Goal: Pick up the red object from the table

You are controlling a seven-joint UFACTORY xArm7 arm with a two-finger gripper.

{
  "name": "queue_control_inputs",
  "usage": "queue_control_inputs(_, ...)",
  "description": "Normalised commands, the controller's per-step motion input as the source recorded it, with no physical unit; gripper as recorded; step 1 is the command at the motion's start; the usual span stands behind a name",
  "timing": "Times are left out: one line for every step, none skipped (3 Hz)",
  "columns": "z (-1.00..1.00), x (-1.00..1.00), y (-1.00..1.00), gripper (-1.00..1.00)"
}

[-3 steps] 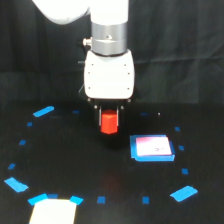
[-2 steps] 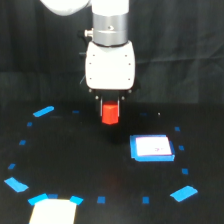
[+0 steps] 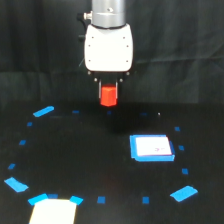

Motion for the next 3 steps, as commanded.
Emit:
queue_control_inputs(0.73, 0.30, -0.40, -1.00)
queue_control_inputs(0.02, 0.47, 0.11, -1.00)
queue_control_inputs(-0.25, 0.09, -0.02, -1.00)
